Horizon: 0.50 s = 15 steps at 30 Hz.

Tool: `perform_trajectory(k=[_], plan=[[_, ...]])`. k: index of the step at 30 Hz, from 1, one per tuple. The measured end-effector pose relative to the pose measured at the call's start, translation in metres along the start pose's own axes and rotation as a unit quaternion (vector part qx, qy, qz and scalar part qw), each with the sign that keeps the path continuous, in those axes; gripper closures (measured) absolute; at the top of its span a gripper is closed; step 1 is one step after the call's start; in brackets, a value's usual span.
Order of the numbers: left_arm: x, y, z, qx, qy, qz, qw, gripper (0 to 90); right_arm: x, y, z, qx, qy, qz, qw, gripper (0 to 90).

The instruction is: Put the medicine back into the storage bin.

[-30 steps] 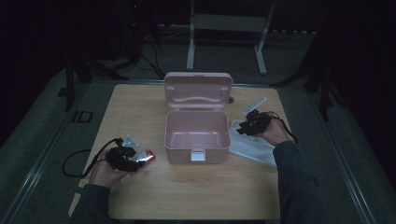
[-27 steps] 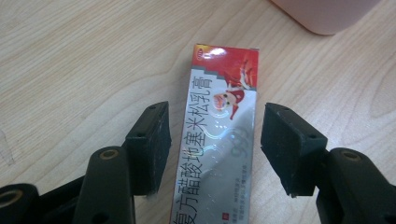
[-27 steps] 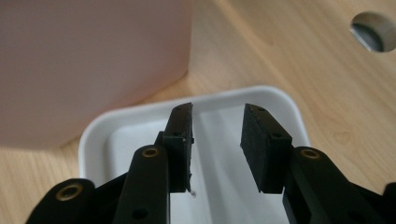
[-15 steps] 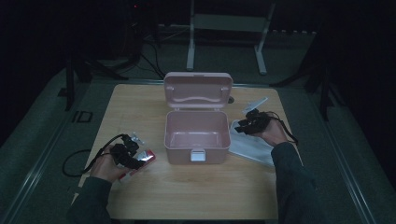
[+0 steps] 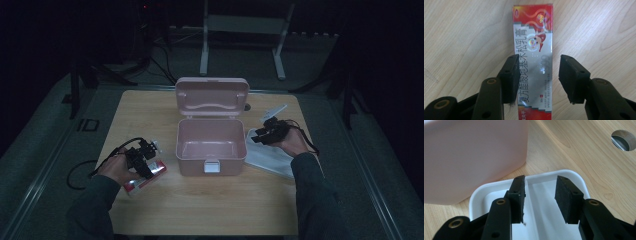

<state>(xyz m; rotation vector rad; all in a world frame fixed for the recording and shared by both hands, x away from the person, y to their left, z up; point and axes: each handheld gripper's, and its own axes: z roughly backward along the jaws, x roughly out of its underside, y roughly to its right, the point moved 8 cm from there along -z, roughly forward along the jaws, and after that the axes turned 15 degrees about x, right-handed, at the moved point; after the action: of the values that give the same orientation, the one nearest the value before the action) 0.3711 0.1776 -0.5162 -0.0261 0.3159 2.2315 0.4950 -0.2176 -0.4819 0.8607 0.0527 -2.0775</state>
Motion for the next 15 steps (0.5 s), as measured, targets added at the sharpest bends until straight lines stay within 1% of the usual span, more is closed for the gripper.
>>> perform_trajectory(k=[6,10,15], plan=[[0.004,-0.004,-0.006,-0.007,-0.013,0.002,0.9999,44.4,0.001,0.0,0.001,-0.001,-0.003,-0.001,1.0,59.0],[0.005,-0.006,-0.009,-0.003,-0.019,0.003,0.9998,44.1,0.0,0.0,0.001,-0.002,-0.004,-0.001,1.0,58.9],[0.004,-0.007,-0.014,0.006,-0.023,0.004,0.9997,45.9,0.0,-0.001,0.0,-0.003,-0.004,0.001,1.0,58.9]])
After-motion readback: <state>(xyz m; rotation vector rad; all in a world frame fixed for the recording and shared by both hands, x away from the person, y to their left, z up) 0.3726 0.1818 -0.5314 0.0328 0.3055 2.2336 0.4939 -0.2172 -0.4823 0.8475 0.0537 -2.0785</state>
